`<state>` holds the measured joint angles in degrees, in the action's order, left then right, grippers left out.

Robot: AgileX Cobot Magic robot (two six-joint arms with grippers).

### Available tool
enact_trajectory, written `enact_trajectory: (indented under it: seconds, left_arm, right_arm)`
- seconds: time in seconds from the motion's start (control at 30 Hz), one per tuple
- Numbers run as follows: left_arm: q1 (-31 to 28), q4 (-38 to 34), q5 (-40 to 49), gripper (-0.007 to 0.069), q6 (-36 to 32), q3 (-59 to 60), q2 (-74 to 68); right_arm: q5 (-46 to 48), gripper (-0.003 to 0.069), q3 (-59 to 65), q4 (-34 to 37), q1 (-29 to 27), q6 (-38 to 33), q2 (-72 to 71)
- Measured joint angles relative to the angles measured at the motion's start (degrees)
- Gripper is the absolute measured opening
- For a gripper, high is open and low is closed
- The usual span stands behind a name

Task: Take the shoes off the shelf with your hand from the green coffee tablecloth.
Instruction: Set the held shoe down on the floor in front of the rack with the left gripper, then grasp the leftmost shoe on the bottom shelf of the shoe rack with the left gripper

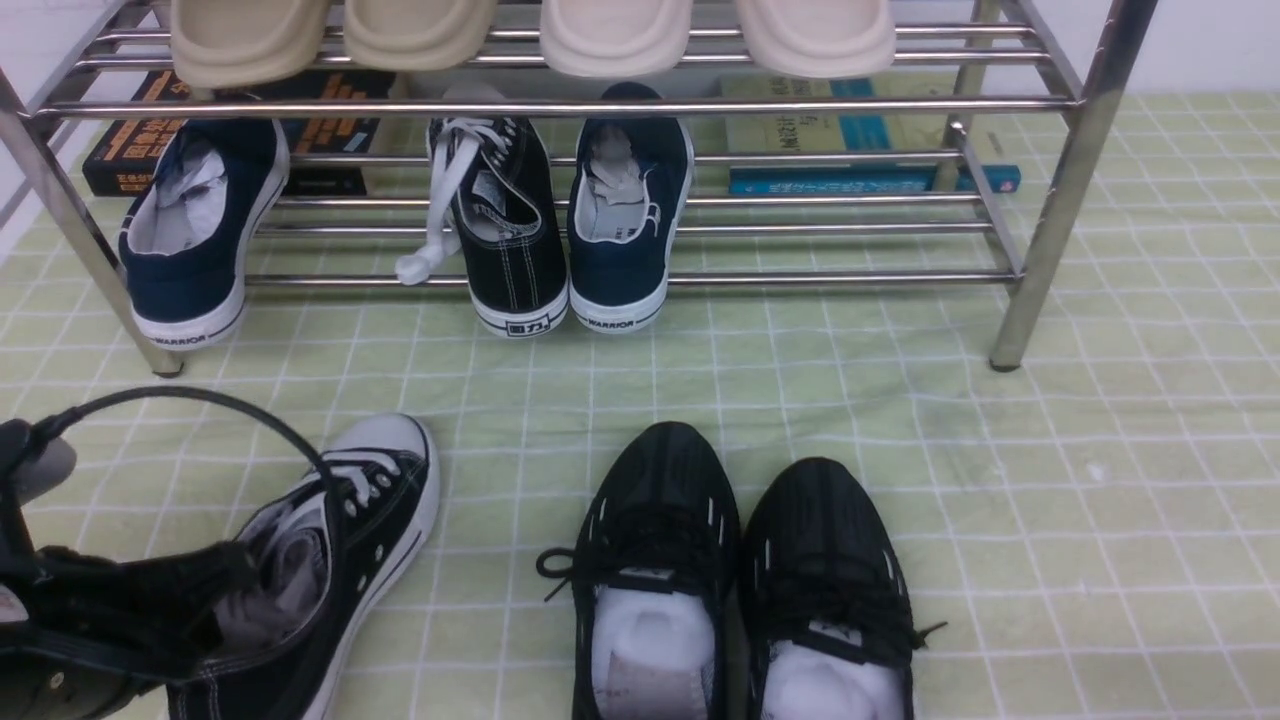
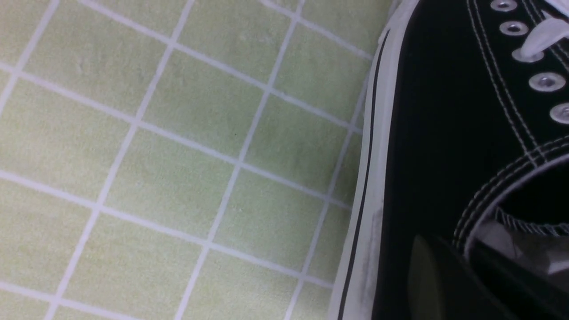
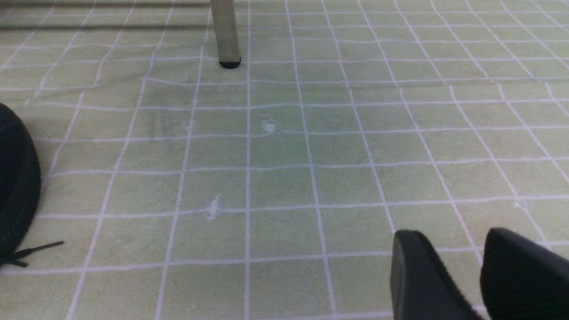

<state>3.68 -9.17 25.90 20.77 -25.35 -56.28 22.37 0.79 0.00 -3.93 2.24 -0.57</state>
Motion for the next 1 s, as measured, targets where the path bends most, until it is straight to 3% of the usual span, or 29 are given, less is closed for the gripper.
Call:
enact_trajectory:
  seconds: [0.23, 0.47, 0.5, 0.53, 0.63, 0.8, 1.0]
  left_arm:
    - [0.0, -0.6, 0.04, 0.0087, 0.0, 0.35, 0.2]
    - [0.0, -0.86, 4.23, 0.0327, 0.18, -0.11, 0.3]
    - [0.0, -0.86, 4.52, 0.0334, 0.18, -0.22, 0.31]
    - [0.0, -0.8, 6.89, 0.0391, 0.23, -1.78, 0.31]
    - [0.0, -0.3, 11.83, 0.0445, 0.23, -6.15, 0.31]
    - [0.0, 1.02, 18.11, 0.0424, 0.23, -15.29, 0.31]
    - [0.0, 2.07, 19.72, 0.0213, 0.18, -20.73, 0.31]
  right_arm:
    - [0.0, 0.0237, 0.0, 0.0, 0.0, 0.0, 0.0]
    - [0.0, 0.0237, 0.0, 0.0, 0.0, 0.0, 0.0]
    - [0.0, 0.0237, 0.0, 0.0, 0.0, 0.0, 0.0]
    - [0.0, 0.0237, 0.0, 0.0, 0.0, 0.0, 0.0]
    - [0.0, 0.0237, 0.0, 0.0, 0.0, 0.0, 0.0]
    - [0.0, 0.0237, 0.0, 0.0, 0.0, 0.0, 0.0]
    - [0.0, 0.0237, 0.0, 0.0, 0.0, 0.0, 0.0]
